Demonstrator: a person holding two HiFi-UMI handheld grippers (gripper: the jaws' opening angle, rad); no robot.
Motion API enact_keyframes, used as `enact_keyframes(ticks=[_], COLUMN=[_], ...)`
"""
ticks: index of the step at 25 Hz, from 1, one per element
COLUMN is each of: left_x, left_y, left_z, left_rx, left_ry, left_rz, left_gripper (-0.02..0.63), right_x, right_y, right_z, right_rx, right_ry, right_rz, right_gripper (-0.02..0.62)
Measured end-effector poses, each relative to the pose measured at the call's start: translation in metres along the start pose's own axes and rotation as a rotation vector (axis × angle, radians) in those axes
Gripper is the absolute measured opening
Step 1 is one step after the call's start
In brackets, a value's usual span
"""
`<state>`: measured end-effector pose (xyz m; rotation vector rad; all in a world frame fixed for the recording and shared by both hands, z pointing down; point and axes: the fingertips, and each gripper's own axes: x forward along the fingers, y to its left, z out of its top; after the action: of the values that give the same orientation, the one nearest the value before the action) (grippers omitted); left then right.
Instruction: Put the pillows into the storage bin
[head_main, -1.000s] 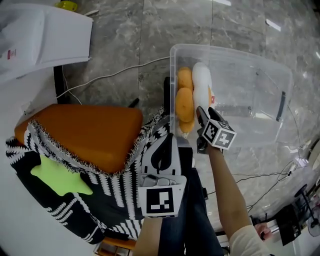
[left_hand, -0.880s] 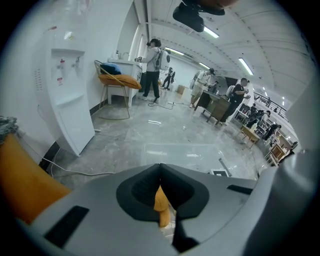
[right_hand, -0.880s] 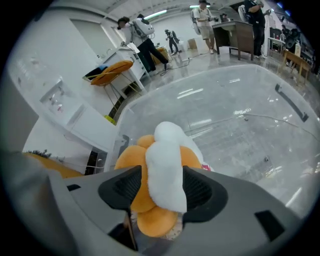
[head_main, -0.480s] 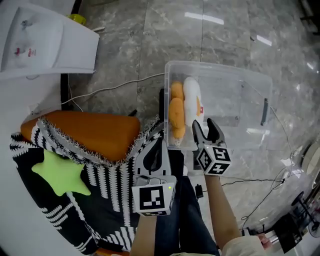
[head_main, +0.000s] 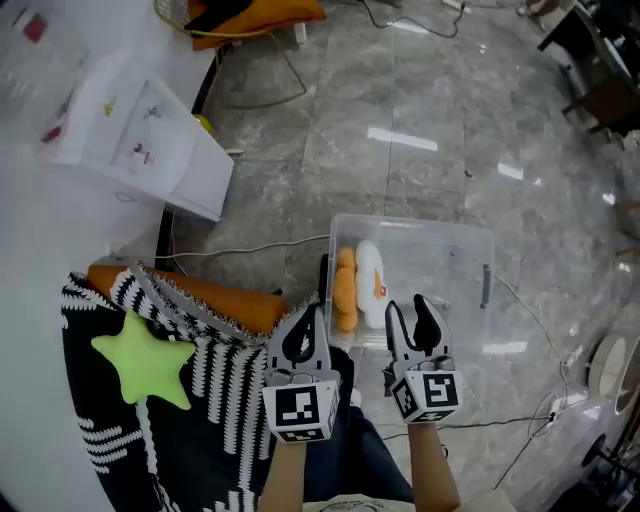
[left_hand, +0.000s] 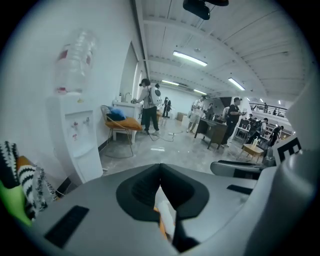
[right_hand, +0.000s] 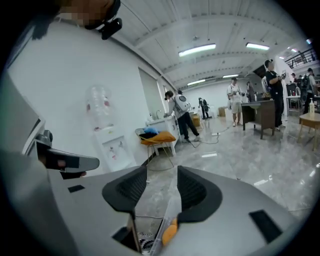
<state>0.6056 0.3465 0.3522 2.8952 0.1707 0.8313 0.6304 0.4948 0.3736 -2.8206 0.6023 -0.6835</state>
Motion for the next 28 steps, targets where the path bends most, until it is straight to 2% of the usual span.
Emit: enact_keyframes(ticks=[4,8,13,16,22,28], left_x=[-0.061,-0.132,-0.221,-0.278,-0.39,-0.5], left_y=[-0.011,-0.028,-0.028,-0.015,0.028,0.089], left_z=[0.048,0.082,0.105,0.109,0.093,0.051], left_rx=[-0.002,0.024,0.024,0.019,-0.026,-0.114], left_ry=[-0.075,-0.155,-0.249,-0.289,-0.361,-0.384], left_rz=[0.01,0.025,0.093,0.15,0.334,0.587], left_gripper=[0.014,0.014,0.014,0.014,0.014,0.014], right_x=[-0.057,-0.12,-0.185,-0.216,-0.263,-0.291], right_y=[0.036,0.073,0.126,0.168,0.256,0.36], right_z=[0.069,0.116,0.149,0.156,0.149,0.124], right_rx=[-0.041,-0.102,-0.158,-0.179,-0.224,-0.258], right_ry=[-0.092,-0.168,-0.252,-0.265,-0.278,-0.24], right_rz=[0.031,0.085,0.181,0.249,0.426,0.658], right_gripper=[0.202,0.202,0.202,0.202,0.202,0.202])
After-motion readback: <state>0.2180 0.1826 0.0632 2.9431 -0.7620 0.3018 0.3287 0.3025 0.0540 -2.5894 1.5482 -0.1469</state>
